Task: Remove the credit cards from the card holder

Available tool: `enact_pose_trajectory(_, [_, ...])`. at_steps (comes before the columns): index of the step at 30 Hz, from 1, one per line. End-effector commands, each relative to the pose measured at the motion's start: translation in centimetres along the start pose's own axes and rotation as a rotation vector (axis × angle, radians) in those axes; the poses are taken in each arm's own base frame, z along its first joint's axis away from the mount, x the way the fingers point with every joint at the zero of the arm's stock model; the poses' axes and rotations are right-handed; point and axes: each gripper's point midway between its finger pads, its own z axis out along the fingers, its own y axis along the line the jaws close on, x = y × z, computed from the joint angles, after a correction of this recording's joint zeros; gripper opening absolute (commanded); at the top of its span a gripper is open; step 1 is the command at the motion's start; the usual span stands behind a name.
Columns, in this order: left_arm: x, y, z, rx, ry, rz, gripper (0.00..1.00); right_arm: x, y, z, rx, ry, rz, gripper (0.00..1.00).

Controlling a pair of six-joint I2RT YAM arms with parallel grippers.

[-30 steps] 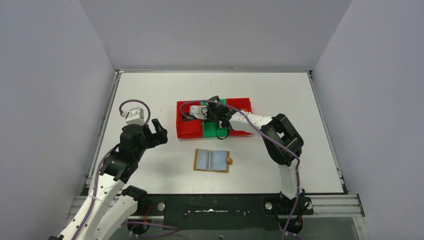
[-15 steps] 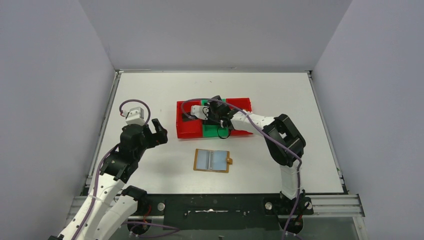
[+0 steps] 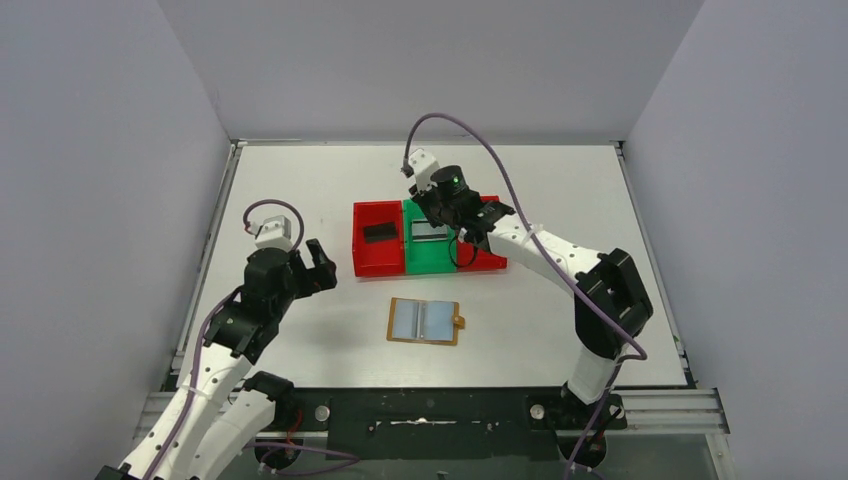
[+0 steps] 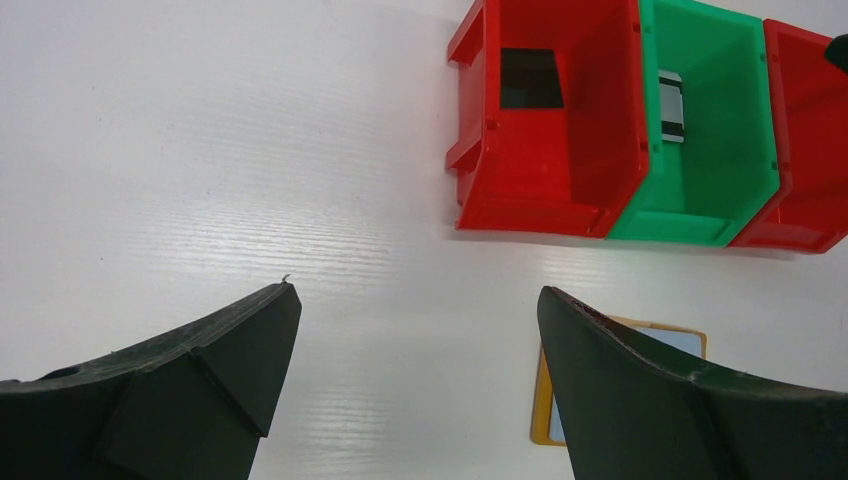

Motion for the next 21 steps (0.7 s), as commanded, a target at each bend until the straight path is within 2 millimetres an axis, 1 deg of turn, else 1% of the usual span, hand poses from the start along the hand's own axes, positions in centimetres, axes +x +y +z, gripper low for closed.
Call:
enact_pose_trajectory(1, [-1.4, -0.6, 0.0, 0.026, -0.049, -0.003, 0.91, 1.0, 2.7, 0.2, -0.049, 0.123, 0.439, 0.16])
enact_pose_trajectory(3, [-1.3, -0.6, 0.1, 0.026, -0.044, -0.001, 0.91, 2.3, 3.8, 0.6, -0.036, 0.161, 0.537, 0.13])
enact_pose_trajectory(7, [-1.3, -0.6, 0.2, 0.028, -0.038, -0.001, 0.91, 5.1, 5.0, 1.6, 0.009, 0.263, 0.653, 0.03])
enact_pose_trajectory(9, [-1.3, -0.6, 0.2, 0.027, -0.039, -0.001, 0.91, 5.9, 5.4, 2.1, 0.029, 0.299, 0.662, 0.02])
enact_pose_trajectory(13, [-1.2, -0.6, 0.1, 0.028, -0.037, -0.001, 0.91, 6.9, 6.3, 3.1, 0.051, 0.347, 0.637, 0.01])
enact_pose_trajectory(18, [-1.3, -0.5, 0.2, 0.024, -0.038, -0.002, 0.91, 8.4, 6.2, 4.4, 0.123, 0.402, 0.625, 0.01])
enact_pose_trajectory(21, [-1.3, -0.5, 0.2, 0.023, -0.037, -0.003, 0.91, 9.0, 6.1, 5.2, 0.157, 0.412, 0.625, 0.01])
